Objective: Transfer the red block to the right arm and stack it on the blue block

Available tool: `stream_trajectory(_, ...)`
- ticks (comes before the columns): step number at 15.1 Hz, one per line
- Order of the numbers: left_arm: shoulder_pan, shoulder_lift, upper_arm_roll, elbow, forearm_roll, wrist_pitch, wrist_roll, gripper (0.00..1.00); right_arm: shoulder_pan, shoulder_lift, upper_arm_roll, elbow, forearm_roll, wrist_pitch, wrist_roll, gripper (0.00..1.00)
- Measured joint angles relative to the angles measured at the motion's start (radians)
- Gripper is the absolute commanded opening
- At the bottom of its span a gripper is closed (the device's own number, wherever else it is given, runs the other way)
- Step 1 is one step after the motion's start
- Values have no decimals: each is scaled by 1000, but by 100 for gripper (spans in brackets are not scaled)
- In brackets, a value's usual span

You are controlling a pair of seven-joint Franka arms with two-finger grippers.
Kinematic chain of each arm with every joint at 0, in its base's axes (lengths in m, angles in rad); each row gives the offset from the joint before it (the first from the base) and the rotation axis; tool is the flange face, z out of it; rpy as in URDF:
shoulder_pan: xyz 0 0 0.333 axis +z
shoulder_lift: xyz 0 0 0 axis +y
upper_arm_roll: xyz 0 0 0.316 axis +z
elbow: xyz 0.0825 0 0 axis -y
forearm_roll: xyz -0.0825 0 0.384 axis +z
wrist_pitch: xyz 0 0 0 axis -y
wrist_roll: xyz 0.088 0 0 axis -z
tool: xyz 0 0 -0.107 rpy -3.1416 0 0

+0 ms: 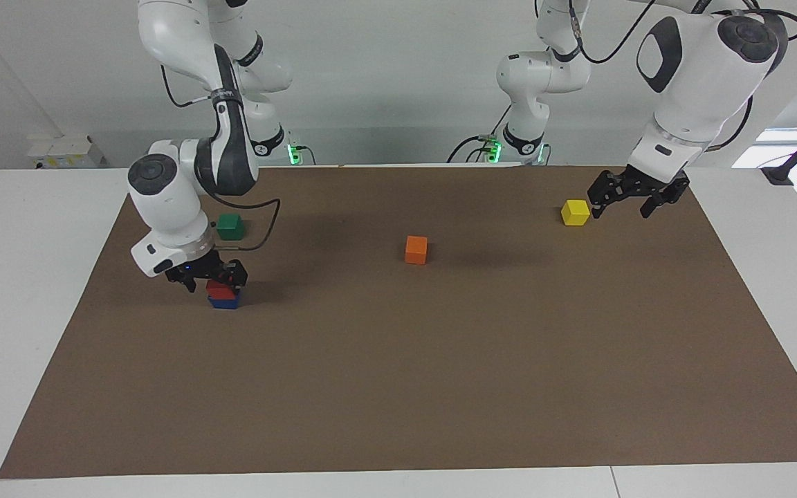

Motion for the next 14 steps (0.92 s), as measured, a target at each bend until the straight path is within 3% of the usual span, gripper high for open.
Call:
stream_trajectory(3,0,0,1,0,0,0,0,100,0,-36,-1,127,0,-121,-43,100)
stream_trajectory(7,0,0,1,0,0,0,0,100,0,-95,-1,218,0,-299,-93,100)
stream_trajectory(10,0,0,1,0,0,0,0,100,-3,-159,-3,258,9,-451,-115,100)
stream_trajectory(14,0,0,1,0,0,0,0,100,-62,-225,-10,273,55,-561,-234,100)
